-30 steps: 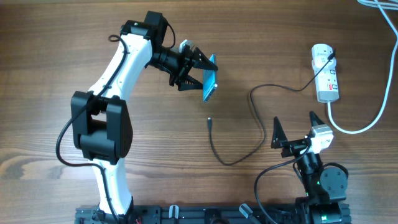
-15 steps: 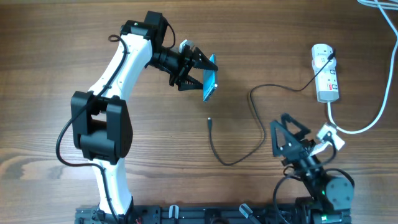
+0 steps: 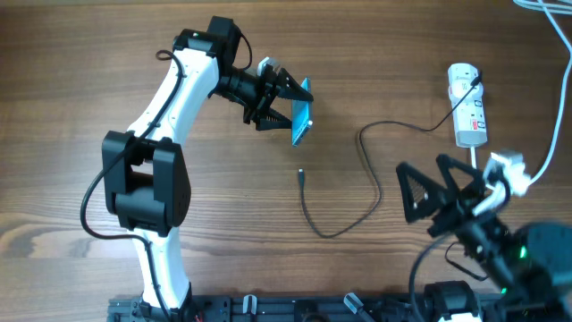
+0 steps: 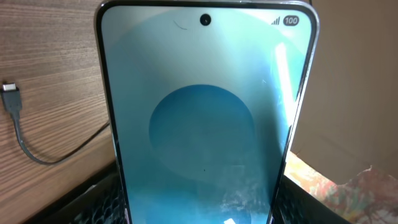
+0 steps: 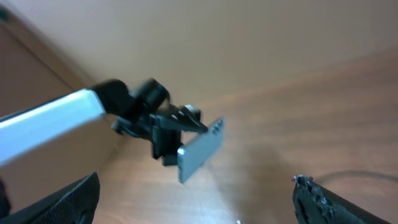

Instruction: Plug charger to phone and switch on socket

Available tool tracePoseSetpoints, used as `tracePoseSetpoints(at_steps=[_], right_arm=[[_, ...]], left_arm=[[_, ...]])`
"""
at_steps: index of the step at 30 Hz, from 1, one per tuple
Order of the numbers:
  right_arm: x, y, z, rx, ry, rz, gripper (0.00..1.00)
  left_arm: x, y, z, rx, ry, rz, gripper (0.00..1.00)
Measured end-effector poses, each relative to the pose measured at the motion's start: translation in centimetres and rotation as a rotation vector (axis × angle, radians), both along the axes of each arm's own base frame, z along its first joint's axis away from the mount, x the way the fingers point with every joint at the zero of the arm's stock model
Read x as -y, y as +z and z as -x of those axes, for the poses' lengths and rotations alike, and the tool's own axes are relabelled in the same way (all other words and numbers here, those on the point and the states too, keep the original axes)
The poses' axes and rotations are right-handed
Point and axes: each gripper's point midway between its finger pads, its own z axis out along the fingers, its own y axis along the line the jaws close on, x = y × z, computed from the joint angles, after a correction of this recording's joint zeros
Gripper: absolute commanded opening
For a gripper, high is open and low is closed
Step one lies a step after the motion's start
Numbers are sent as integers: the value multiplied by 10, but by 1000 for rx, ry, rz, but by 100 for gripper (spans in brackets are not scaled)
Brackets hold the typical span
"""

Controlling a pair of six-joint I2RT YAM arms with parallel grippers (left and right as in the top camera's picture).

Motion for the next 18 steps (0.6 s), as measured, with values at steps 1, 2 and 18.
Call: tracePoseSetpoints(at_steps=[1,2,18], right_arm=[[0,2,-6,-23,0,11,99],[-1,0,-12,-55,-2,5,100],[-40,-112,-6,-736,264,35,99]], left_arm=[[0,0,0,0,0,0,63],[0,0,0,-1,0,0,63],[1,0,-3,9,4,3,63]])
